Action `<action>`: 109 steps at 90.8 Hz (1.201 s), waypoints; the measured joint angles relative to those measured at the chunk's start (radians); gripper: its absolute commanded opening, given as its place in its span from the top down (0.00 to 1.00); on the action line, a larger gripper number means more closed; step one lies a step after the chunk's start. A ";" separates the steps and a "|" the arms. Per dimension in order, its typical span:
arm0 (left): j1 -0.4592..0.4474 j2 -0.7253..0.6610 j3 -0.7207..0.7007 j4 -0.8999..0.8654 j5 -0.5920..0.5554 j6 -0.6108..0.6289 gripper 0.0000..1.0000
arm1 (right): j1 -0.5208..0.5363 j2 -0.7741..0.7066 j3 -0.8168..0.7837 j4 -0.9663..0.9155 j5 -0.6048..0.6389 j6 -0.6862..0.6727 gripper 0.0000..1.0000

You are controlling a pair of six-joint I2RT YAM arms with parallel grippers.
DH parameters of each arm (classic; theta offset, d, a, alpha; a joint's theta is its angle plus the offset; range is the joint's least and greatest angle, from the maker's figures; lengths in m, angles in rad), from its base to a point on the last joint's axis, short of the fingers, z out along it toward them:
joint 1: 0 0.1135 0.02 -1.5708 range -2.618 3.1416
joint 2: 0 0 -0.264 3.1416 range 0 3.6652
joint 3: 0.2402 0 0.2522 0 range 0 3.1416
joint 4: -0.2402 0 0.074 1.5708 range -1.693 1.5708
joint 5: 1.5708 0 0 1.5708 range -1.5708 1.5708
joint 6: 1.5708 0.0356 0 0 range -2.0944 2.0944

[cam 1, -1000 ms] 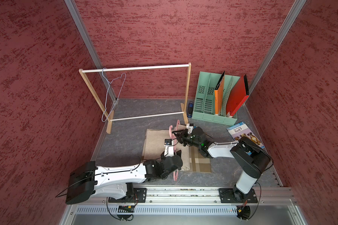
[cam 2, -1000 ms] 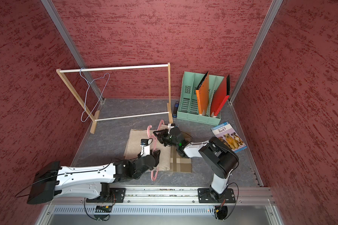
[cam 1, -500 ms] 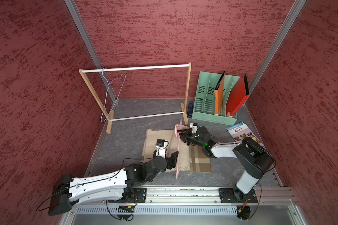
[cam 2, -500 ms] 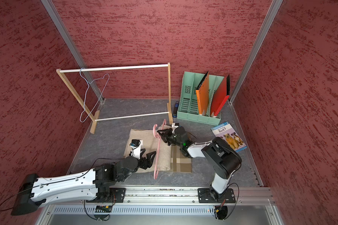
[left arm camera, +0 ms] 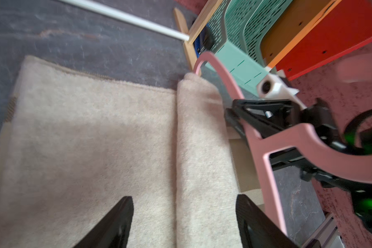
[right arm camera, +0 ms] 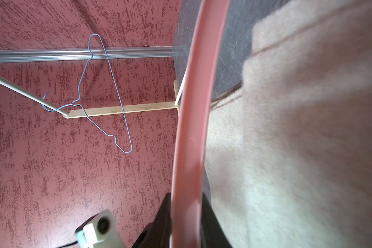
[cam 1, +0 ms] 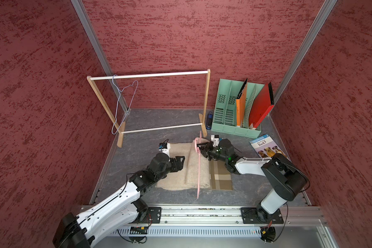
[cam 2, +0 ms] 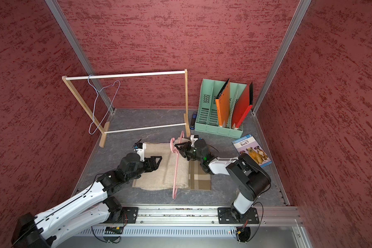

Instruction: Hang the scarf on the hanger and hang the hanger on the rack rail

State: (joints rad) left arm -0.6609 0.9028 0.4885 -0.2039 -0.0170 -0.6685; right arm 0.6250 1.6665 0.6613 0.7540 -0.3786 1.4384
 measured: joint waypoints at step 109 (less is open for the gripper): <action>0.082 0.587 0.080 0.430 0.383 -0.048 0.40 | -0.004 0.032 -0.011 0.057 -0.056 -0.043 0.94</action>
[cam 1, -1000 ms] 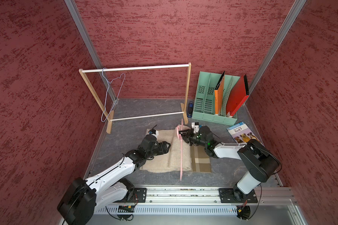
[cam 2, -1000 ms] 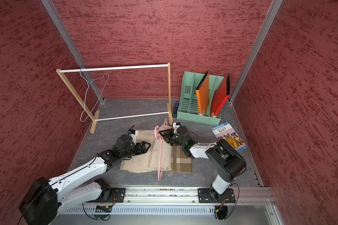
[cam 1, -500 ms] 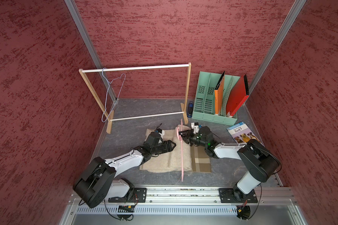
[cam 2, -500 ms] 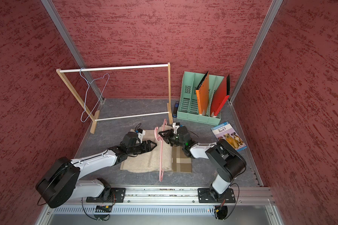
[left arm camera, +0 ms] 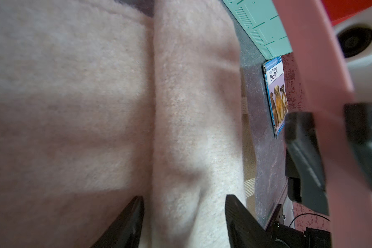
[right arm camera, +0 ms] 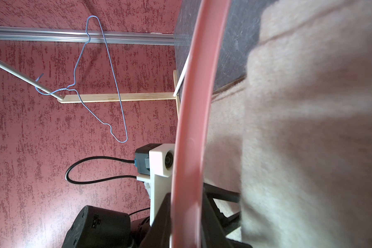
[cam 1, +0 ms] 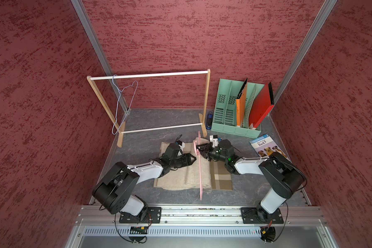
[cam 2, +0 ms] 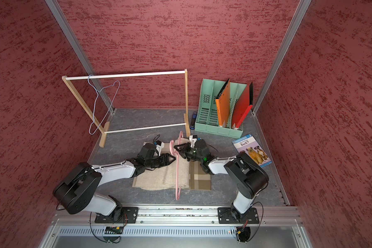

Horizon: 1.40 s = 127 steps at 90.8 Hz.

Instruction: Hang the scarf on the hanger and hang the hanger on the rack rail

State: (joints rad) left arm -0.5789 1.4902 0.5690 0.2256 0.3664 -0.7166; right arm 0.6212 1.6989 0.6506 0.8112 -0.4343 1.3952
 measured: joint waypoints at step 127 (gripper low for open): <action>0.292 -0.441 -0.031 -0.492 -0.108 0.102 1.00 | 0.127 0.166 0.164 0.142 0.029 0.037 1.00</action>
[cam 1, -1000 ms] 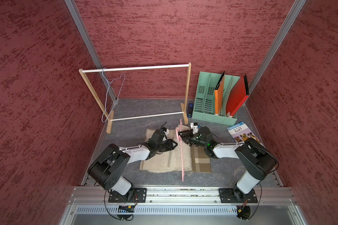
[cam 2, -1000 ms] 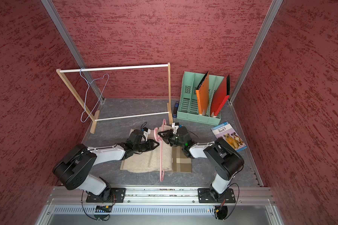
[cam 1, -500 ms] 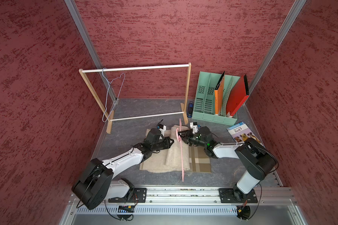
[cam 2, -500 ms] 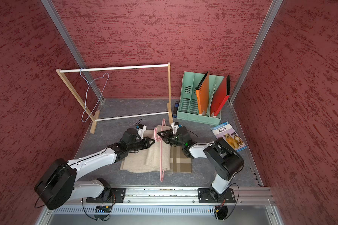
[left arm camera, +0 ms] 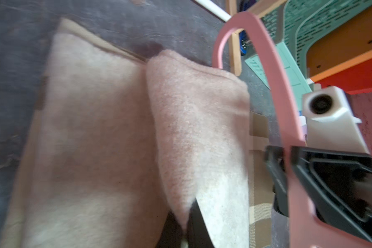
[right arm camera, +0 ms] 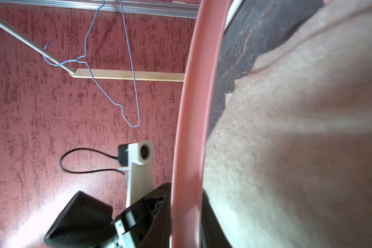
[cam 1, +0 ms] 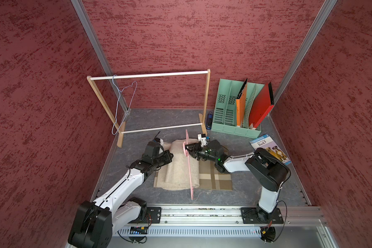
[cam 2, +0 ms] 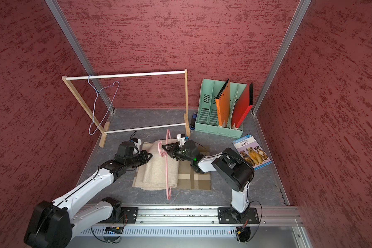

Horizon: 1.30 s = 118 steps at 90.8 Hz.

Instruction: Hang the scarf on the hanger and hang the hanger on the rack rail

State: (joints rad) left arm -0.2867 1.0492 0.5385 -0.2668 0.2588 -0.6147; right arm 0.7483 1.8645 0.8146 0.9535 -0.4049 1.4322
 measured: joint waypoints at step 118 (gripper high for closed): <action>0.249 0.089 0.032 -0.116 0.021 0.136 0.84 | -0.032 0.066 -0.023 0.108 0.026 0.036 1.00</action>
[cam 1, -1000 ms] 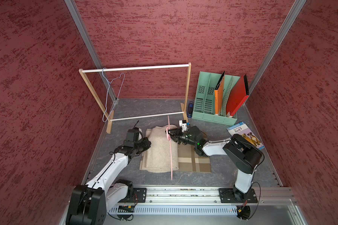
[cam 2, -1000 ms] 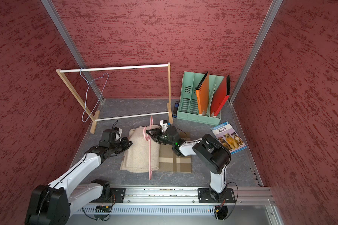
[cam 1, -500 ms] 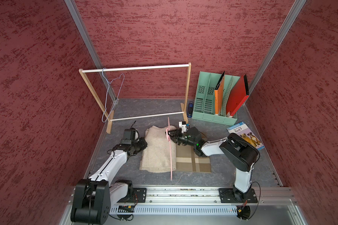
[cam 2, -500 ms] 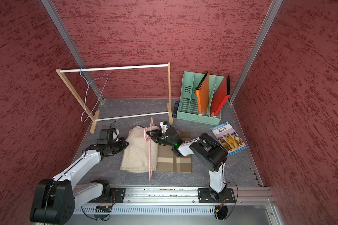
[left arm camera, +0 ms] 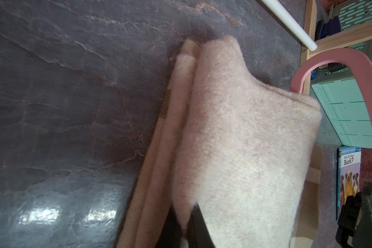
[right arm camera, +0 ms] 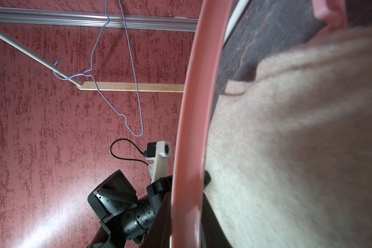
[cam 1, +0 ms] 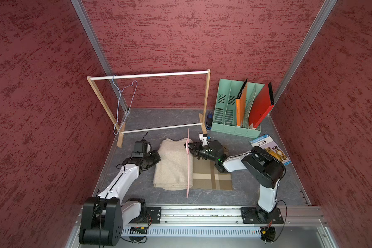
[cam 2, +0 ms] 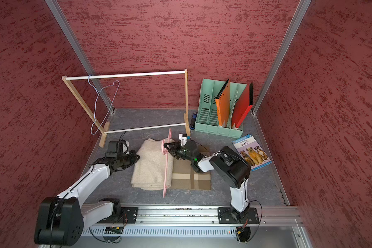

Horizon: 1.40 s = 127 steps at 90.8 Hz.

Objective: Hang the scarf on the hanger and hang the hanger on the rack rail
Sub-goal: Hang the scarf on the hanger, then place the hanger at the clothesline.

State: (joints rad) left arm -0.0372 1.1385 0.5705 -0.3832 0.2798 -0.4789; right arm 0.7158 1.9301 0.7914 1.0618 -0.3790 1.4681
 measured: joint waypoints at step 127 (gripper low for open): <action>-0.666 -0.199 -0.181 0.382 0.064 -0.221 0.38 | -0.007 0.006 -0.022 0.037 0.000 0.027 1.00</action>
State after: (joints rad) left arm -0.7033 0.9398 0.3893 -0.0013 0.3443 -0.6998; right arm 0.7090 1.9366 0.7692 1.0988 -0.3790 1.4956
